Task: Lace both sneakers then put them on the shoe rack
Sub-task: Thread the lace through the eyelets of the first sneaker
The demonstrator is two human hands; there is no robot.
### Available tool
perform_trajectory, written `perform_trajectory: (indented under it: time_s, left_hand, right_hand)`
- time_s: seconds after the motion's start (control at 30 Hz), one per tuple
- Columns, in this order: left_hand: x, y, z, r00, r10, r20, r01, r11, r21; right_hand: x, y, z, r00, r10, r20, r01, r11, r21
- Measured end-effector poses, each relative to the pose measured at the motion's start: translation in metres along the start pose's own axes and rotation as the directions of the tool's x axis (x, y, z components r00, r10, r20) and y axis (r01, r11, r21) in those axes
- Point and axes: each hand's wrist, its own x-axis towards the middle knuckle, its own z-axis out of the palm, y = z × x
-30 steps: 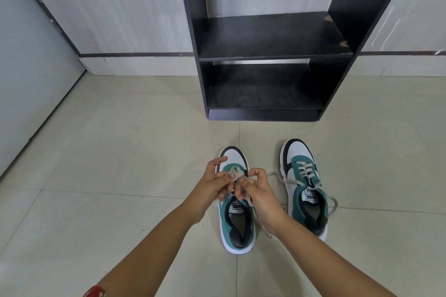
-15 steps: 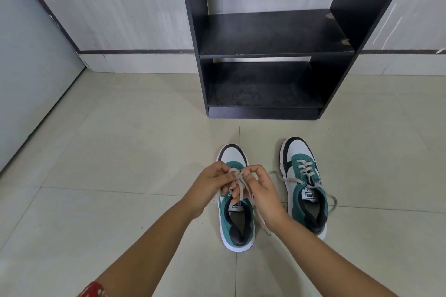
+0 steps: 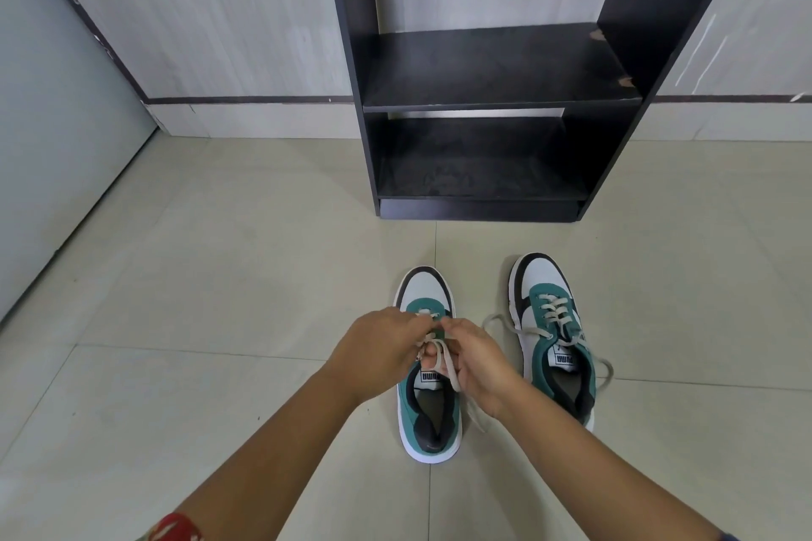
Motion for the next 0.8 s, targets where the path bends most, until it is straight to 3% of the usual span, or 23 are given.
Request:
perform_trajectory:
  time_s: [0.03,0.07,0.13,0.17,0.23,0.27,0.3,0.33,0.43,0.5,0.57,0.63,0.7,0.8]
  left_hand:
    - [0.002,0.004,-0.003,0.979,-0.190,0.075,0.200,0.967,-0.158]
    - [0.005,0.007,-0.006,0.915,-0.358,0.187,0.402,0.853,-0.332]
    - [0.013,0.005,-0.013,0.759,-0.497,0.421,0.647,0.506,-0.570]
    - [0.015,0.004,-0.018,0.699,-0.501,0.511,0.705,0.359,-0.612]
    - [0.016,0.000,-0.023,0.622,-0.502,0.601,0.750,0.160,-0.642]
    - [0.015,-0.001,-0.023,0.602,-0.513,0.612,0.749,0.099,-0.655]
    - [0.013,-0.002,-0.022,0.590,-0.523,0.615,0.744,0.057,-0.666]
    - [0.011,-0.001,-0.020,0.582,-0.531,0.616,0.740,0.030,-0.672]
    - [0.008,0.005,-0.014,0.568,-0.535,0.625,0.735,-0.012,-0.678]
    - [0.008,0.008,-0.013,0.567,-0.535,0.627,0.730,-0.025,-0.683]
    - [0.007,0.009,-0.015,0.573,-0.547,0.611,0.724,-0.012,-0.689]
    - [0.005,0.007,-0.018,0.577,-0.584,0.570,0.697,-0.011,-0.717]
    - [-0.001,0.003,-0.019,0.566,-0.629,0.533,0.632,-0.084,-0.770]
    - [-0.016,-0.004,-0.008,0.481,-0.633,0.606,0.461,-0.406,-0.789]
  right_hand:
    - [0.000,0.000,0.000,1.000,-0.025,-0.013,0.025,1.000,-0.013]
    - [0.000,0.000,-0.001,0.997,-0.070,-0.023,0.068,0.996,-0.065]
    - [-0.001,0.004,-0.005,0.967,-0.252,-0.030,0.228,0.916,-0.330]
    - [-0.002,0.008,-0.009,0.926,-0.378,-0.011,0.314,0.785,-0.534]
    - [-0.004,0.016,-0.023,0.795,-0.602,0.077,0.374,0.387,-0.843]
    - [-0.008,0.019,-0.027,0.740,-0.665,0.102,0.363,0.266,-0.893]
    - [-0.011,0.021,-0.030,0.714,-0.693,0.103,0.352,0.227,-0.908]
    - [-0.015,0.022,-0.030,0.714,-0.693,0.099,0.353,0.235,-0.906]
    - [-0.021,0.021,-0.020,0.811,-0.571,0.128,0.369,0.330,-0.869]
    - [-0.018,0.021,-0.016,0.821,-0.546,0.165,0.374,0.297,-0.879]
    - [-0.014,0.018,-0.017,0.830,-0.532,0.166,0.395,0.351,-0.849]
    - [-0.015,0.014,-0.020,0.872,-0.482,0.089,0.389,0.569,-0.725]
    - [-0.019,0.010,-0.023,0.918,-0.393,-0.060,0.308,0.799,-0.516]
    - [-0.020,0.013,-0.032,0.953,-0.209,-0.220,0.160,0.962,-0.221]
